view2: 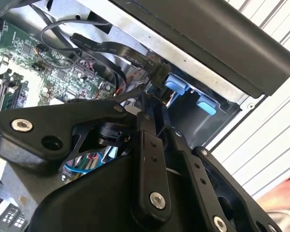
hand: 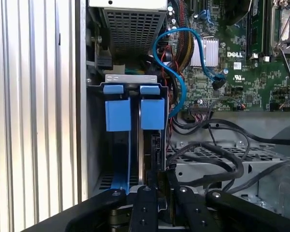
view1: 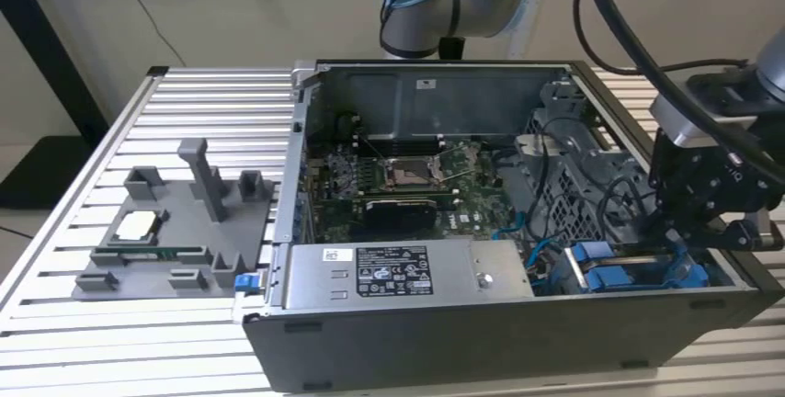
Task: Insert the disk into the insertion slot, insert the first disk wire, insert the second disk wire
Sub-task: 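Insert the first disk wire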
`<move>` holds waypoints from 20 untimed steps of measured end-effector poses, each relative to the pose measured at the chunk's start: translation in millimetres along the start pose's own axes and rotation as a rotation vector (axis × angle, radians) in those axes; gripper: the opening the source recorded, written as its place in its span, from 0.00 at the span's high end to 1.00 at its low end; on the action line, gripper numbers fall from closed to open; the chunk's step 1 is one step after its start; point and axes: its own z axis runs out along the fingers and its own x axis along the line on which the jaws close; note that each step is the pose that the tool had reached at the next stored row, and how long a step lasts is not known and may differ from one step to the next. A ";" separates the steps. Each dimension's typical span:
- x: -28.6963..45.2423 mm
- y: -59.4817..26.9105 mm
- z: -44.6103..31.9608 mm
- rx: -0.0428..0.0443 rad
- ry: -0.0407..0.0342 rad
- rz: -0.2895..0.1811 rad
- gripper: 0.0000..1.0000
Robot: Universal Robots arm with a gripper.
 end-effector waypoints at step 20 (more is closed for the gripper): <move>-2.3 2.8 -20.7 0.0076 -0.0001 0.000 0.73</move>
